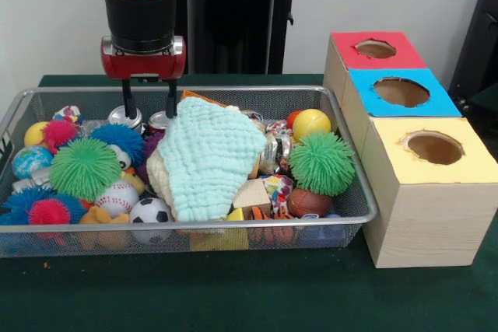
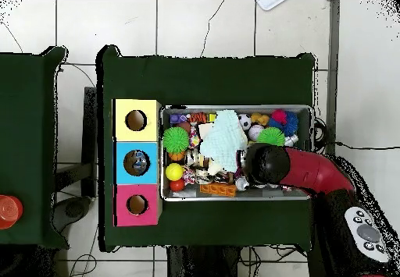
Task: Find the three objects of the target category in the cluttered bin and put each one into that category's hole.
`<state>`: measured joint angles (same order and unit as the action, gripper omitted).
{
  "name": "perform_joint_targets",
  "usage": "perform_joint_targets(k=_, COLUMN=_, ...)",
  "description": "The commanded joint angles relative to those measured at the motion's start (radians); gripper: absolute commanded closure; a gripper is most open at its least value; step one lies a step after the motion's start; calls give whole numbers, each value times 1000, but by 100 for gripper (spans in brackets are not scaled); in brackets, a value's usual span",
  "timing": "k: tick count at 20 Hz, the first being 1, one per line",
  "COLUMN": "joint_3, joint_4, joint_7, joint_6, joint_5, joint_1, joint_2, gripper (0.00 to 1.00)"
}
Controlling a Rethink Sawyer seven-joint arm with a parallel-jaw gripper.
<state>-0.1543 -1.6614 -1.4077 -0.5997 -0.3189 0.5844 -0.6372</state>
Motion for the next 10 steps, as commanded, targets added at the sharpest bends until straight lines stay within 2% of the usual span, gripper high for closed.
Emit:
perform_joint_targets(k=1, joint_3=-31, joint_4=-41, joint_7=-97, joint_6=-40, joint_5=57, joint_1=50, joint_2=-19, gripper=0)
perform_joint_targets(k=5, joint_3=-77, joint_4=35, joint_7=-12, joint_6=-72, joint_5=49, joint_1=72, joint_2=15, gripper=0)
perform_joint_targets(k=7, joint_3=-75, joint_4=62, joint_7=6, joint_6=-95, joint_5=40, joint_1=75, joint_2=15, gripper=0)
perform_joint_targets(k=10, joint_3=-91, joint_4=112, joint_7=38, joint_6=-126, joint_5=33, joint_1=90, joint_2=53, gripper=0)
